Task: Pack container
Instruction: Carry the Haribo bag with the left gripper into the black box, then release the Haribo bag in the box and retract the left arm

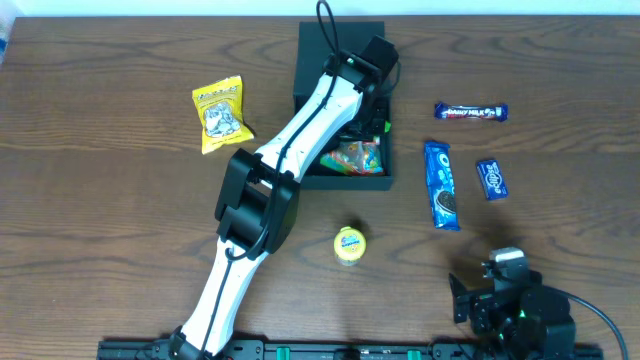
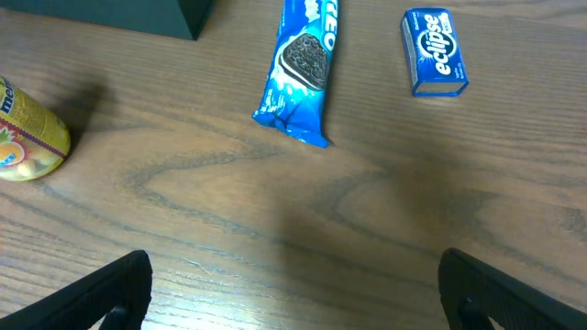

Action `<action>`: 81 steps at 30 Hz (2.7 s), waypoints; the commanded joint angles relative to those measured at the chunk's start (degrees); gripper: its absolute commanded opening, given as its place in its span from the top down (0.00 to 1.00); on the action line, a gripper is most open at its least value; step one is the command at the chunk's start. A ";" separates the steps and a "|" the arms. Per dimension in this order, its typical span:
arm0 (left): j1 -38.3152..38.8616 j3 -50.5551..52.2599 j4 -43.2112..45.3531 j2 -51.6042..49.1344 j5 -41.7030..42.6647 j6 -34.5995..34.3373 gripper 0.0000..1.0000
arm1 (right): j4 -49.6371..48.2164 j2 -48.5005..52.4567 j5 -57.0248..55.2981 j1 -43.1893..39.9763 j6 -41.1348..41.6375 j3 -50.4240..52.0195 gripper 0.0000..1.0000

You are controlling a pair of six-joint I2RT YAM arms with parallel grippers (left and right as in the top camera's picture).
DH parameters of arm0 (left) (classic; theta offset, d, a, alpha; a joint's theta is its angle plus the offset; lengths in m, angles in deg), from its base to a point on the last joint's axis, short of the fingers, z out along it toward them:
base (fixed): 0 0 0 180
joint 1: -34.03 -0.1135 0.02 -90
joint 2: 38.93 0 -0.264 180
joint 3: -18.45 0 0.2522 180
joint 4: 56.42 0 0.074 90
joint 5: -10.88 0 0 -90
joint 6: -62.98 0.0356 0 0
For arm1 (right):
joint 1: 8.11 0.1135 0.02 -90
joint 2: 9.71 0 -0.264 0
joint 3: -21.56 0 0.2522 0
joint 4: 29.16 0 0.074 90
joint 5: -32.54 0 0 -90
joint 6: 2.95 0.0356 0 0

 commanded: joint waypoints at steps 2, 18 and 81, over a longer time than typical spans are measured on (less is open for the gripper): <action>-0.09 -1.81 -0.59 -0.11 0.26 -0.42 0.77 | 0.46 -0.33 0.00 -0.42 -0.48 0.31 0.01; -0.09 -1.84 -2.08 9.70 -2.62 0.24 0.50 | 0.46 -0.33 0.00 -0.42 -0.48 0.31 0.01; -1.38 64.57 0.42 83.97 -20.79 -1.92 0.05 | 0.42 -0.33 -1.90 -0.44 -2.56 0.31 0.01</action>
